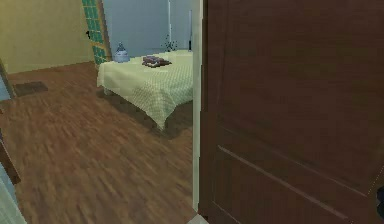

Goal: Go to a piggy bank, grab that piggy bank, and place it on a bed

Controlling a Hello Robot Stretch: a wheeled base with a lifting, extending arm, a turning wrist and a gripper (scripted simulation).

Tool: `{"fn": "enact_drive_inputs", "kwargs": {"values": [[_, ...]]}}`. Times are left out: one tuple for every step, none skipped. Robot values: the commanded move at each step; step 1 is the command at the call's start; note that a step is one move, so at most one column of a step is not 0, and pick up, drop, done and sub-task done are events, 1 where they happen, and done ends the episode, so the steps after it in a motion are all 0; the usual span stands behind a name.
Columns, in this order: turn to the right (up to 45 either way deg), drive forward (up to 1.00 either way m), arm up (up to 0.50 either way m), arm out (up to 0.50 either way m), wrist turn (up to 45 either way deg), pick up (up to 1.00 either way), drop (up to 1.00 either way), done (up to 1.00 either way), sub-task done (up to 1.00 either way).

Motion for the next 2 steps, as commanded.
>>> {"fn": "enact_drive_inputs", "kwargs": {"values": [[9.0,0.00,0.00,0.00,0.0,0.00,0.00,0.00,0.00],[0.0,0.30,0.00,0.00,0.0,0.00,0.00,0.00,0.00]]}}
